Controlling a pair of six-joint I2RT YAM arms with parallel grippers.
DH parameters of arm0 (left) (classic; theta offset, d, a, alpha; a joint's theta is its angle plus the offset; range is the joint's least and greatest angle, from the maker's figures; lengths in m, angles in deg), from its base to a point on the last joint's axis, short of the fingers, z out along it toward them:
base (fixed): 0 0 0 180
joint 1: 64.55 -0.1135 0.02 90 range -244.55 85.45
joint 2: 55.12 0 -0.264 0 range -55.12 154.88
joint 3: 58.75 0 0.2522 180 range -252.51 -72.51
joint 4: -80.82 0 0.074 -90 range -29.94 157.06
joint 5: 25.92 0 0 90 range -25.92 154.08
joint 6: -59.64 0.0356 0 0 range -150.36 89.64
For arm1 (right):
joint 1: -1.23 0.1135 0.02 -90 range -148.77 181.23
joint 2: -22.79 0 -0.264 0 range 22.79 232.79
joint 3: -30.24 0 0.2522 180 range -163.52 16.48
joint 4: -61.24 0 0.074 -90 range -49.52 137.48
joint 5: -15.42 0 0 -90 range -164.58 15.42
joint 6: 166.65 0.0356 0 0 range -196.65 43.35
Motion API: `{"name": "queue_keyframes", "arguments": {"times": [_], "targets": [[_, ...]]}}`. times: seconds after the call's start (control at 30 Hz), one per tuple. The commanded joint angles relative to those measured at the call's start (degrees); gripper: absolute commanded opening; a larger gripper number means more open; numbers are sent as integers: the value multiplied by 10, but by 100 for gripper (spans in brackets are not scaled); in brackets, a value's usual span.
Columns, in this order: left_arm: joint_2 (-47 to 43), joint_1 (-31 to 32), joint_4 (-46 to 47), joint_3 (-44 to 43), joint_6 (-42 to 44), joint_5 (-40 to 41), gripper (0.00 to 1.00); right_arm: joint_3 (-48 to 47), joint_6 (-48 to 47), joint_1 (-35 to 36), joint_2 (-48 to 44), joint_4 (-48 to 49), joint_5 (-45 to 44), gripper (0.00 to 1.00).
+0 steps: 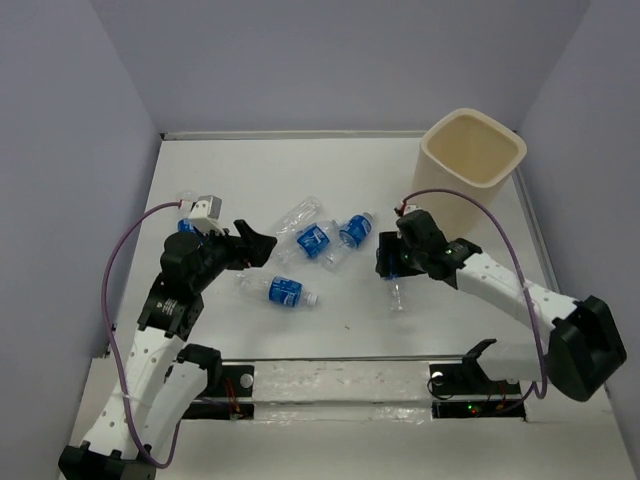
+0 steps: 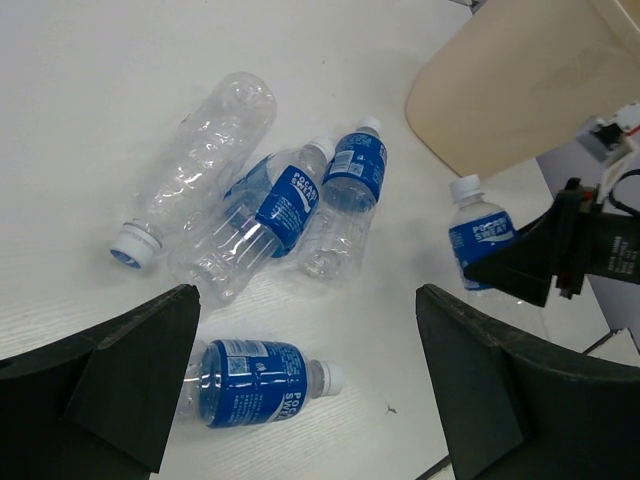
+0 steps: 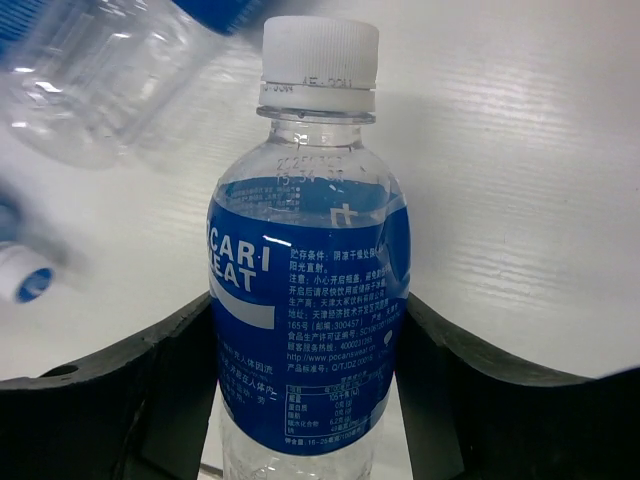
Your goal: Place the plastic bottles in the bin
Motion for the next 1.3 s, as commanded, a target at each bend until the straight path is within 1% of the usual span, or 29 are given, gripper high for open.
{"name": "queue_keyframes", "arguments": {"times": [0.0,0.07,0.1,0.17,0.2,0.27,0.3,0.37,0.4,0.43,0.5,0.53,0.57,0.63,0.67,0.7,0.77,0.8,0.87,0.9,0.93,1.0,1.03,1.07,1.17,1.2,1.27], "targets": [[-4,1,12,0,-3,-11,99,-36,7,-2,-109,-36,40,48],[-4,0,12,0,-4,-14,99,-76,-3,-2,-144,-29,40,48],[-3,0,13,1,-4,-17,99,-122,-12,-2,-148,-9,21,48],[-3,1,14,2,-4,-22,99,-172,-40,-2,-138,16,-24,48],[-4,1,15,2,-3,-24,99,-221,-50,-2,-129,45,-74,48],[-5,1,15,3,-3,-22,99,-261,-83,-2,-108,92,-148,48],[-5,2,14,3,-2,-22,99,-296,-116,-12,-81,143,-210,47],[-6,4,14,3,-2,-21,99,-329,-156,-48,-54,184,-252,46],[-7,5,14,3,-1,-22,99,-339,-171,-62,-31,237,-305,46],[-9,6,14,3,-1,-22,99,-350,-183,-79,-20,273,-325,46],[-10,6,14,3,-1,-22,99,-357,-189,-120,0,317,-339,46],[-11,8,14,3,-1,-22,98,-359,-189,-162,17,344,-339,46],[-12,9,16,3,-1,-22,98,-362,-194,-178,27,357,-344,46],[-8,11,19,4,-2,-34,97,-349,-242,-213,43,439,-360,46],[-6,12,22,6,0,-42,95,-333,-278,-219,49,481,-363,46],[0,14,29,7,-1,-58,94,-294,-346,-224,60,582,-369,47],[8,15,37,6,-1,-73,93,-260,-397,-231,70,662,-366,47],[11,15,41,2,1,-83,93,-243,-428,-237,78,721,-362,47],[23,17,51,1,-8,-97,92,-218,-432,-237,86,735,-349,47],[27,19,72,1,-22,-121,91,-207,-424,-242,93,739,-340,48],[34,23,77,1,-29,-128,91,-200,-422,-242,97,743,-337,49],[42,46,110,-7,-41,-116,89,-186,-415,-248,104,748,-333,74],[52,57,115,-12,-45,-106,88,-175,-413,-248,108,751,-336,89],[58,83,119,-25,-43,-75,88,-170,-405,-248,103,748,-338,99],[95,130,129,-40,-41,-29,88,-166,-374,-248,76,717,-314,100],[110,162,130,-52,-40,2,88,-171,-349,-248,64,681,-290,100],[157,194,132,-64,-26,35,88,-189,-319,-248,25,633,-271,100]]}}
